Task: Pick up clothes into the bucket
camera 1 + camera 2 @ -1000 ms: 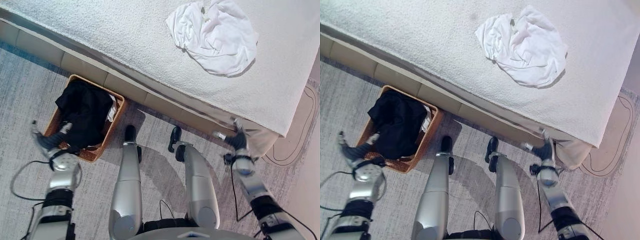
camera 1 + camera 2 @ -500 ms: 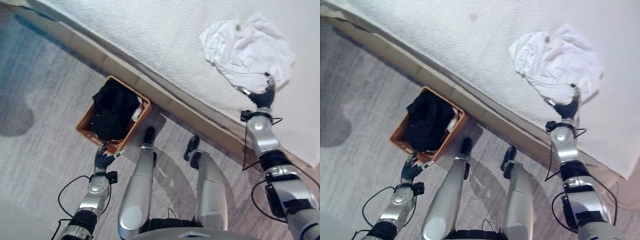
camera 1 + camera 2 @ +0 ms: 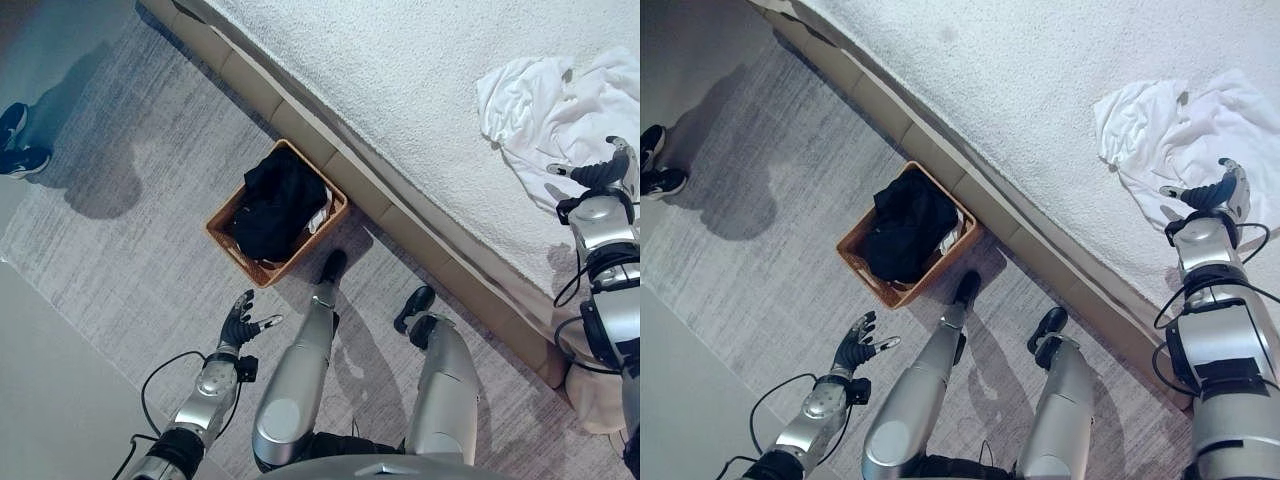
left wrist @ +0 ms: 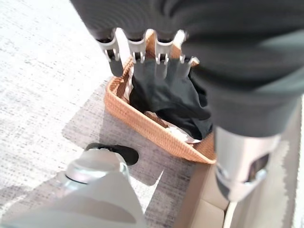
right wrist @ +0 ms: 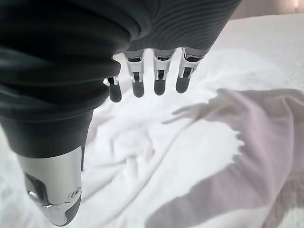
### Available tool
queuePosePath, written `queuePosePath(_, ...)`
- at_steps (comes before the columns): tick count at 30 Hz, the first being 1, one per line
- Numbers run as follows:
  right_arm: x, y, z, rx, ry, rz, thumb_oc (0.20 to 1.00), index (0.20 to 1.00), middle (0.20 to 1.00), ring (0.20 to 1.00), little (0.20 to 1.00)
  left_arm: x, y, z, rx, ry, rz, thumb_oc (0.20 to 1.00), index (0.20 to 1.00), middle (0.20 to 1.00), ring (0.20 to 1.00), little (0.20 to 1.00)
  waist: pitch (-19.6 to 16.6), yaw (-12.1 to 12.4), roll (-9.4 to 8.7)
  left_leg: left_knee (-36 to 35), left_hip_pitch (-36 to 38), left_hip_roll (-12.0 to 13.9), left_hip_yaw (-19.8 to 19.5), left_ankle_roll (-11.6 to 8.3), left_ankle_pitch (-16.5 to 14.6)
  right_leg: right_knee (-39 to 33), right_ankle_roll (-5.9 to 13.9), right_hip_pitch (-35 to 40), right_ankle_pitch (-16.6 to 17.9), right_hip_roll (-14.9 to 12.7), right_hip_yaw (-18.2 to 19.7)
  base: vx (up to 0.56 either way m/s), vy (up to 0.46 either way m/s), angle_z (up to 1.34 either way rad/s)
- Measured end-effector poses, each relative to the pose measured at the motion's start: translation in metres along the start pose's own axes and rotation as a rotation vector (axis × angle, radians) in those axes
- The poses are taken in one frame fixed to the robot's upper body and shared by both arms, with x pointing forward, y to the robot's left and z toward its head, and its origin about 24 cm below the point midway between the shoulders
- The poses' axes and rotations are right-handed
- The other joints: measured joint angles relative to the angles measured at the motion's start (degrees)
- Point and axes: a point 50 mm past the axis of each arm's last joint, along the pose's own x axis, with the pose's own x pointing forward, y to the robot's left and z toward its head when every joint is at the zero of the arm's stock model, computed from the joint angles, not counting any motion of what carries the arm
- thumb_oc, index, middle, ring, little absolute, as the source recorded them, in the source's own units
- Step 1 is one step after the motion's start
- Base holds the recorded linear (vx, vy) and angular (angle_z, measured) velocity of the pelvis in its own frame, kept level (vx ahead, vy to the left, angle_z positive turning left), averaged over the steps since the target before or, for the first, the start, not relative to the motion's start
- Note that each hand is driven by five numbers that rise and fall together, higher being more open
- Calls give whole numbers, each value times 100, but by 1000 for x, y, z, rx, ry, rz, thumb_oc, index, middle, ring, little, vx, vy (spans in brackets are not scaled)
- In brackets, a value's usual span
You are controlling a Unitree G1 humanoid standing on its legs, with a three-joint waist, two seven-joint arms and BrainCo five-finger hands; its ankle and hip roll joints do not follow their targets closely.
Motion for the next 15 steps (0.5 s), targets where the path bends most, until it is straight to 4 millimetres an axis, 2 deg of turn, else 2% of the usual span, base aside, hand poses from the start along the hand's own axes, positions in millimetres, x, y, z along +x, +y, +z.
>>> queuePosePath(3, 0, 2, 0, -62, -3, 39, 1000, 1000, 1000, 1000, 1000, 1, -3, 6, -5, -23, -15, 1000, 1000, 1000, 1000, 1000, 1, 30, 59, -117, -8, 22, -82, -11, 42, 67, -24, -54, -49, -15, -61, -20, -71, 11)
queuePosePath(4, 0, 4, -2, -183, -20, 83, 1000, 1000, 1000, 1000, 1000, 2, -3, 7, -5, -26, -28, 1000, 1000, 1000, 1000, 1000, 0, 16, 80, -165, 5, 28, -118, -69, 107, 108, -42, -58, -85, -19, -97, -15, -38, 17)
queuePosePath(5, 1, 3, -3, -223, -17, 104, 608, 608, 608, 608, 608, 2, -4, 9, -6, -33, -37, 1000, 1000, 1000, 1000, 1000, -2, 22, 105, -188, 5, 30, -151, -66, 110, 135, -67, -58, -116, -48, -138, -10, -28, 17)
queuePosePath(7, 3, 0, 0, -253, -22, 131, 507, 507, 507, 507, 507, 3, -6, 10, -7, -37, -56, 1000, 1000, 1000, 1000, 1000, -2, 25, 115, -212, 4, 36, -198, -69, 114, 192, -85, -93, -149, -55, -151, -5, -16, 8)
queuePosePath(8, 4, -4, 1, -252, -23, 139, 398, 398, 398, 398, 398, 4, -6, 11, -6, -38, -64, 1000, 1000, 1000, 1000, 1000, -3, 23, 116, -208, 5, 32, -202, -74, 123, 229, -110, -103, -172, -64, -151, 0, 0, 0)
queuePosePath(9, 5, -6, 3, -250, -23, 145, 366, 366, 366, 366, 366, 4, -7, 11, -6, -37, -70, 1000, 1000, 1000, 1000, 1000, -4, 19, 117, -206, 9, 36, -202, -74, 122, 242, -117, -107, -178, -62, -151, 0, 0, 0)
queuePosePath(10, 6, -7, 4, -248, -24, 154, 200, 200, 200, 200, 200, 4, -7, 12, -5, -38, -75, 1000, 1000, 1000, 1000, 1000, -5, 17, 119, -203, 11, 42, -204, -73, 123, 246, -119, -108, -179, -56, -151, -9, 2, -3)
queuePosePath(15, 7, -7, 6, -239, -22, 185, 200, 200, 200, 200, 200, 10, -9, 19, -3, -50, -96, 1000, 1000, 1000, 1000, 1000, -7, 21, 122, -166, 13, 48, -209, -73, 123, 263, -125, -102, -180, -41, -150, 0, 0, 0)
